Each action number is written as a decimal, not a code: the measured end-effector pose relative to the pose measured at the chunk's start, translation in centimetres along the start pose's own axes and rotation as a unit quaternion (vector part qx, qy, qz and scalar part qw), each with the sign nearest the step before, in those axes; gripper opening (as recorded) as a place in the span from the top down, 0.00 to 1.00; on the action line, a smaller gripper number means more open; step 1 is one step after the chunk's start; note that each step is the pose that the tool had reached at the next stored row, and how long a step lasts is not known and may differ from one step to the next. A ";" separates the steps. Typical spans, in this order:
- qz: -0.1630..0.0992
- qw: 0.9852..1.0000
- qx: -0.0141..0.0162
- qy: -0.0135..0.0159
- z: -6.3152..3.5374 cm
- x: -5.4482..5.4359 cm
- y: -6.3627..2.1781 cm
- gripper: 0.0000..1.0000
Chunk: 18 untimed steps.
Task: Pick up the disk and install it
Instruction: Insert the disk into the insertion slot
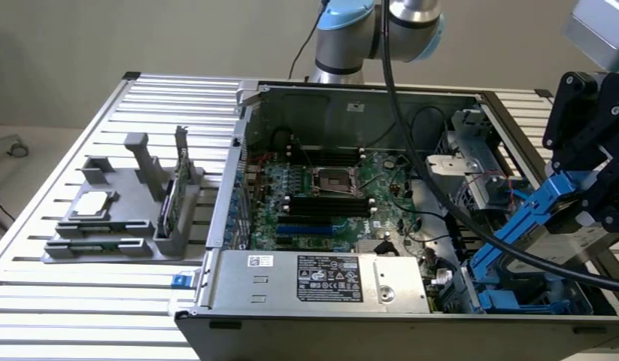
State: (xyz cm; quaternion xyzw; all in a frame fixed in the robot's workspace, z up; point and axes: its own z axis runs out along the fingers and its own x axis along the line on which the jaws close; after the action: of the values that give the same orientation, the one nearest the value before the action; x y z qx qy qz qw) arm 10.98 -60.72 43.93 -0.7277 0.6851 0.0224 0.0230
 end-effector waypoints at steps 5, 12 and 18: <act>0.007 1.000 0.000 0.000 0.02 0.0 -0.01 0.67; 0.016 1.000 0.001 0.001 0.09 0.0 0.00 0.67; 0.018 1.000 0.001 0.002 0.39 0.0 0.00 0.67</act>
State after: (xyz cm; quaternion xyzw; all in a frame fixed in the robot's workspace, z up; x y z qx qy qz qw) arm 10.98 -60.73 43.53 -0.7153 0.6982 0.0212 0.0221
